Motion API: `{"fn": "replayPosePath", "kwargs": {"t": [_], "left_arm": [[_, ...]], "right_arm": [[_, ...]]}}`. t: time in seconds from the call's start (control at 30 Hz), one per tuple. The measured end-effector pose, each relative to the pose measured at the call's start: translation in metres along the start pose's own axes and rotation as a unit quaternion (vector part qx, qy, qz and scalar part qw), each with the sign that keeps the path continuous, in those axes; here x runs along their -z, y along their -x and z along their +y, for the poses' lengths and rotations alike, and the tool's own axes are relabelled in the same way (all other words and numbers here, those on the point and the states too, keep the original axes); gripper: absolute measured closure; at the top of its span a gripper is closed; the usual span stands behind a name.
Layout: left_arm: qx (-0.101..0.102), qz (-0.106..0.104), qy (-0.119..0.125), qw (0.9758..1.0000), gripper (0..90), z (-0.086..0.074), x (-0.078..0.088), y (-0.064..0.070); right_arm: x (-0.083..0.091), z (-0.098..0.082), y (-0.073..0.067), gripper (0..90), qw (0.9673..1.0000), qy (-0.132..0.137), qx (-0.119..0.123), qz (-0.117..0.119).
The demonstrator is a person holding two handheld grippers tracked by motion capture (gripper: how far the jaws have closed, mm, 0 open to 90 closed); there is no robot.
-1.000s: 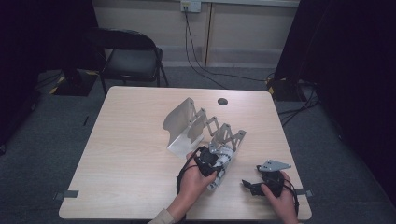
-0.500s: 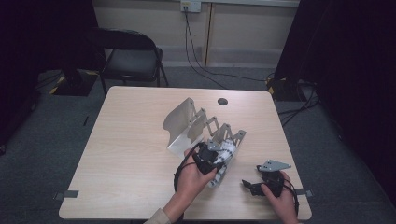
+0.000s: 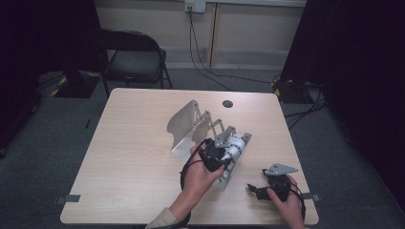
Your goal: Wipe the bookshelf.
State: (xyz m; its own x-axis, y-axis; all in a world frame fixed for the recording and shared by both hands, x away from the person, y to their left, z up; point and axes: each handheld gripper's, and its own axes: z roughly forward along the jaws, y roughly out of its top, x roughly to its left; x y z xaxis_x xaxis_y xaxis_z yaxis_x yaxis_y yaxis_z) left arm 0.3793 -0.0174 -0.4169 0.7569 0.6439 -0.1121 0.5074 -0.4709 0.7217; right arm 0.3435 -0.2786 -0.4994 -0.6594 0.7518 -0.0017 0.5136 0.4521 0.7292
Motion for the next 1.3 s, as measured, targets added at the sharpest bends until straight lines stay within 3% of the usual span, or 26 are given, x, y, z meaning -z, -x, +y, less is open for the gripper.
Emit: {"fn": "replayPosePath", "kwargs": {"t": [0.5, 0.67, 0.83, 1.03, 1.17, 1.3], "left_arm": [[0.016, 0.001, -0.062, 0.9979, 76.0, -0.040, -0.028, -0.001], [0.025, 0.000, -0.064, 0.9976, 76.2, -0.044, -0.025, -0.003], [0.022, -0.002, -0.047, 0.9986, 76.3, -0.032, -0.008, -0.004], [0.001, 0.011, 0.005, 0.9999, 76.3, 0.005, 0.032, -0.003], [0.005, 0.023, 0.041, 0.9989, 76.2, 0.027, 0.056, -0.006], [0.007, 0.051, 0.037, 0.9980, 76.3, 0.031, 0.061, -0.011]], "right_arm": [[0.000, 0.000, 0.000, 11.3, 1.0000, 0.000, 0.000, 0.000], [0.000, 0.000, 0.000, 11.3, 1.0000, 0.000, 0.000, 0.000], [0.000, 0.000, 0.000, 11.3, 1.0000, 0.000, 0.000, 0.000], [0.000, 0.000, 0.000, 11.3, 1.0000, 0.000, 0.000, 0.000], [0.000, 0.000, 0.000, 11.3, 1.0000, 0.000, 0.000, 0.000], [0.000, 0.000, 0.000, 11.3, 1.0000, 0.000, 0.000, -0.001]]}}
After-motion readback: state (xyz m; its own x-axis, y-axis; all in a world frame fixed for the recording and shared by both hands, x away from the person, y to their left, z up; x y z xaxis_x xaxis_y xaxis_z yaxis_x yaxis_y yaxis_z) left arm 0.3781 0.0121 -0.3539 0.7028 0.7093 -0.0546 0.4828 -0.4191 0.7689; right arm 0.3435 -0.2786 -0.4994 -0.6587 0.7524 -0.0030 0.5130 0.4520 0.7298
